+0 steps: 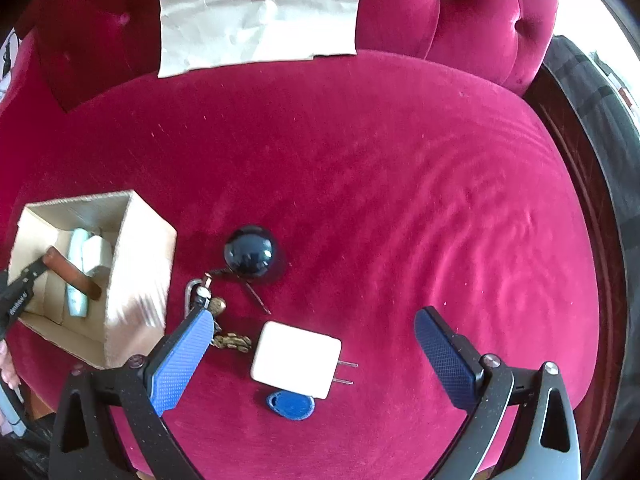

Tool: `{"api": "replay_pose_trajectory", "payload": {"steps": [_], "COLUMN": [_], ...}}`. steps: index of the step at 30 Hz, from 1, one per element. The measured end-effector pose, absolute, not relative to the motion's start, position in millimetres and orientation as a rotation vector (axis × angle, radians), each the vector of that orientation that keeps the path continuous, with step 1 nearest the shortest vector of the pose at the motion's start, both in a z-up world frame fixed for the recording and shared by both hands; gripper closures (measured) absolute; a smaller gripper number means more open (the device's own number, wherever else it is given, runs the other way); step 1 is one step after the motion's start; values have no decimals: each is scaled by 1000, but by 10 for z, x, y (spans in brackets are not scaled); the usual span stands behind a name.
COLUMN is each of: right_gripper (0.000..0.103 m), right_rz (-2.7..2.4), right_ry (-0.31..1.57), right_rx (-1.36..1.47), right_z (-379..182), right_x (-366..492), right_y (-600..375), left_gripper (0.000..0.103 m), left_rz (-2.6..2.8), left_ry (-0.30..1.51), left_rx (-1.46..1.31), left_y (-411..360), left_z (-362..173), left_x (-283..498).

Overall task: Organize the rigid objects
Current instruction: 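Move the right tool back to the large white charger, then close the right tool on the large white charger and lift it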

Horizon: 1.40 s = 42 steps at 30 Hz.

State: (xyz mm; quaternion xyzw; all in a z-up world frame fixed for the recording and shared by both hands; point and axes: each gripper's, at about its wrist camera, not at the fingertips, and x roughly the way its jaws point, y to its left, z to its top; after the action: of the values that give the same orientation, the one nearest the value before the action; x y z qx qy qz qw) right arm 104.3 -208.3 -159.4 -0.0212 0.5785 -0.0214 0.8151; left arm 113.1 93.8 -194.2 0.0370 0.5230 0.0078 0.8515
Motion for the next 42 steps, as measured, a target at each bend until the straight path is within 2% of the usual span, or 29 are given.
{"api": "replay_pose_trajectory", "payload": {"steps": [19, 32, 36, 38, 40, 42], "right_gripper": [0, 1, 7, 15, 28, 31], "right_rz": [-53, -18, -10, -5, 4, 11], "right_ry": [1328, 1346, 1349, 1354, 1364, 1365], "right_rx": [-35, -1, 4, 10, 19, 30], "right_z": [-2130, -2161, -2185, -2187, -2207, -2206], "right_x": [1023, 1036, 1036, 1029, 1032, 1035], "right_y": [-2152, -2127, -2108, -2103, -2101, -2093], "left_gripper": [98, 98, 98, 98, 98, 98], "left_rz": [15, 17, 17, 17, 17, 17], "left_ry": [1100, 1099, 1100, 1100, 1100, 1100], "left_rx": [81, 83, 83, 83, 83, 83], "left_y": [930, 926, 924, 924, 924, 924], "left_z": [-1951, -1954, -1953, -1953, -1953, -1951], "left_x": [1131, 1131, 1132, 1130, 1132, 1131]}}
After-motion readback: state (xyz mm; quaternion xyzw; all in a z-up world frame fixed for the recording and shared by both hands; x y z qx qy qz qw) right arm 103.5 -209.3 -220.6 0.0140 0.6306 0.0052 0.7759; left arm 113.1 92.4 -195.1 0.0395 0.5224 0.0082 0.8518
